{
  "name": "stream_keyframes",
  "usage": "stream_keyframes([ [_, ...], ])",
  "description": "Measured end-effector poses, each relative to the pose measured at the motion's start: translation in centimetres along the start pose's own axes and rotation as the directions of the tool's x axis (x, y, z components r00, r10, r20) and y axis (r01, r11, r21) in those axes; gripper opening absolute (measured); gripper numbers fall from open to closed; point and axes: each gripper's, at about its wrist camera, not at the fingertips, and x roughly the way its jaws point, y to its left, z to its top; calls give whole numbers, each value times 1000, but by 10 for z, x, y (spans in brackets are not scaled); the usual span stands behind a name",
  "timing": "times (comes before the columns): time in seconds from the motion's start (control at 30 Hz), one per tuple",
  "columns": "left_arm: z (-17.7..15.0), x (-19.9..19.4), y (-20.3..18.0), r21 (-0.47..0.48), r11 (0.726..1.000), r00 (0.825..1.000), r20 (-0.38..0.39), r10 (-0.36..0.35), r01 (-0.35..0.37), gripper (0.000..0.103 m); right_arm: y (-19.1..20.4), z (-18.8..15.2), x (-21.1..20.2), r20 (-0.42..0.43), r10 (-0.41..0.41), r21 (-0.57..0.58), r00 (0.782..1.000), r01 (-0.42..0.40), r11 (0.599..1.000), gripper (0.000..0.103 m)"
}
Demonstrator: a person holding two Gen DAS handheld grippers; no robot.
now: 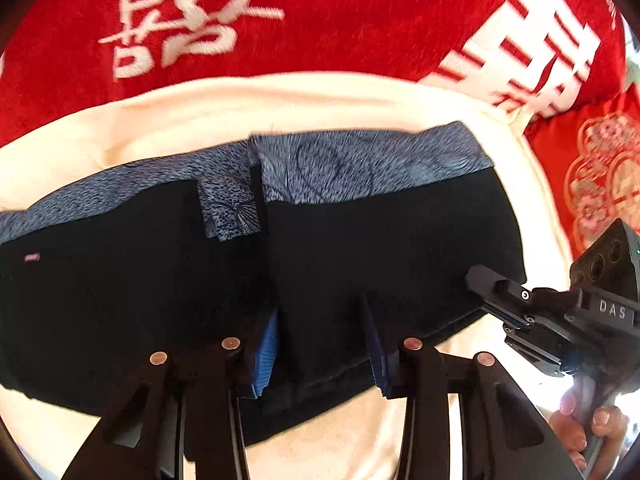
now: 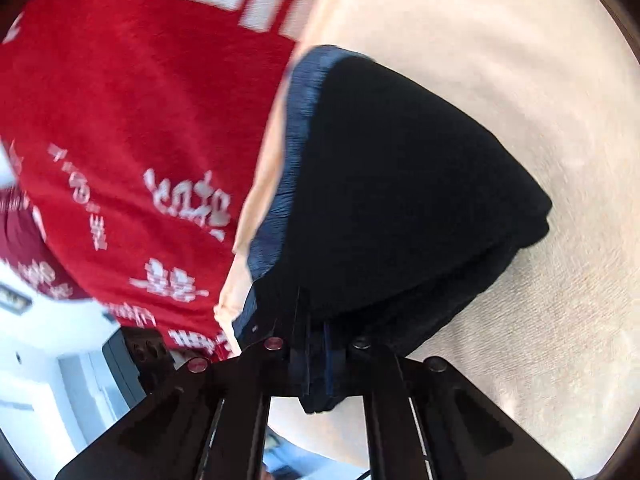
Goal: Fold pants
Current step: 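Fold the lifted leg end over toward the waistband with the right gripper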
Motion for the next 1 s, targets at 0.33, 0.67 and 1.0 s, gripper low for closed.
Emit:
stream_keyframes([
  [0.33,-33,12,30,-60,994,995,-20,93,-94,50,-13,-14,45,-91,-116,-21,989,114,993,5],
  [0.67,-20,-17,35,-98,976,981,6,194,-192,67,29,-18,40,-216,-248,-214,944,202,956,12],
  [1.0,25,-17,1,-51,982,980,70,184,-181,67,73,65,-8,78,-364,-399,928,364,842,12],
])
